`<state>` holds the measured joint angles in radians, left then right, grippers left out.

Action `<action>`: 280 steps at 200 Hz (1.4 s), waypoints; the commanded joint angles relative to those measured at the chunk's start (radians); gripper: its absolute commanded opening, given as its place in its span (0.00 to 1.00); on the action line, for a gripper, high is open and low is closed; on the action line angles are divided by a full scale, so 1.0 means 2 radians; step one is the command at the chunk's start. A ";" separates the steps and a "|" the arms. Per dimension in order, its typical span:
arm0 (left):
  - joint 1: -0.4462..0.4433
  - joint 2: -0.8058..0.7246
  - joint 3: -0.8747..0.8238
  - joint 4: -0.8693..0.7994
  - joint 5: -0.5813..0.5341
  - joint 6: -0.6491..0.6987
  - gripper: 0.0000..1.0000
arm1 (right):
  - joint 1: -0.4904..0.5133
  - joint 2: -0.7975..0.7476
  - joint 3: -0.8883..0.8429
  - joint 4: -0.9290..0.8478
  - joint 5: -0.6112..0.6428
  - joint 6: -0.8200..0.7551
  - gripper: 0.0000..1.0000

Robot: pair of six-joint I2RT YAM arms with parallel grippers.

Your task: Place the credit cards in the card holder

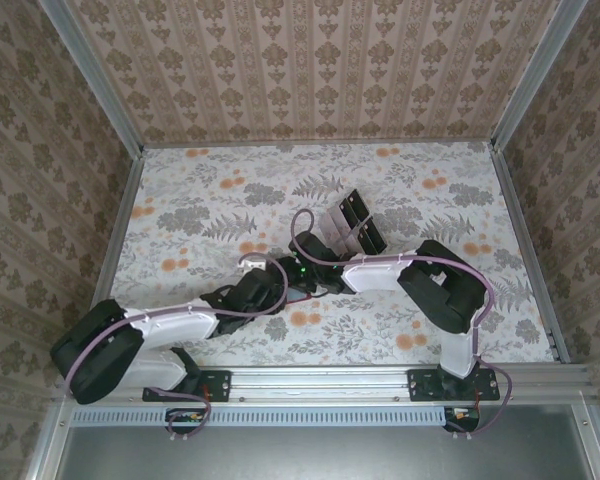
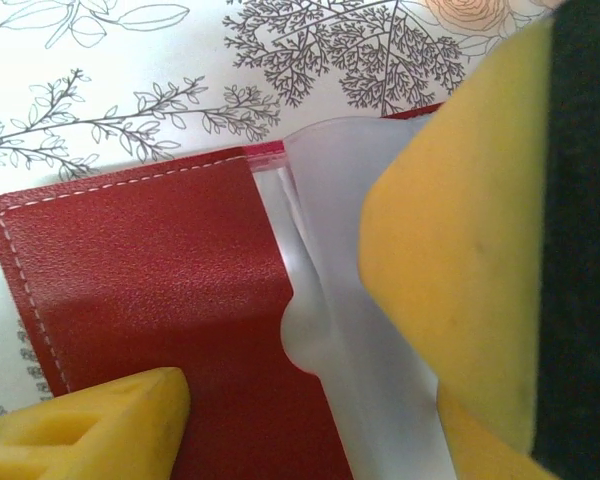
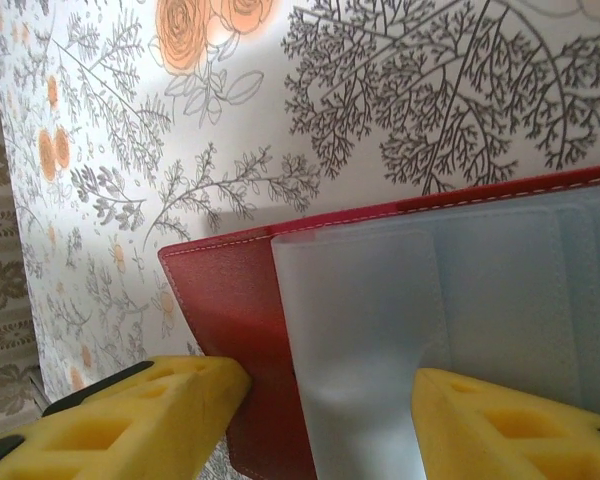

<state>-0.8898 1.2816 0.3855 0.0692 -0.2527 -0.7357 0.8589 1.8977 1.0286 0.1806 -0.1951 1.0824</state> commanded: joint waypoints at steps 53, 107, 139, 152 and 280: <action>-0.002 0.077 -0.016 -0.048 0.026 -0.014 0.60 | -0.023 -0.034 -0.006 -0.009 -0.006 -0.007 0.59; -0.004 0.101 -0.011 -0.038 0.030 -0.014 0.59 | -0.049 -0.083 -0.025 -0.035 0.011 -0.032 0.60; -0.006 0.110 -0.007 -0.032 0.033 -0.015 0.59 | -0.052 -0.071 -0.024 -0.041 0.006 -0.040 0.60; -0.007 0.111 -0.007 -0.032 0.033 -0.015 0.59 | -0.053 -0.062 -0.024 -0.035 0.001 -0.040 0.60; -0.008 0.114 -0.007 -0.025 0.035 -0.013 0.58 | -0.049 0.004 0.001 -0.003 -0.035 -0.049 0.59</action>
<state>-0.8970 1.4269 0.4282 0.1997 -0.3122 -0.7326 0.7544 1.8786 1.0039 0.1596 -0.2260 1.0130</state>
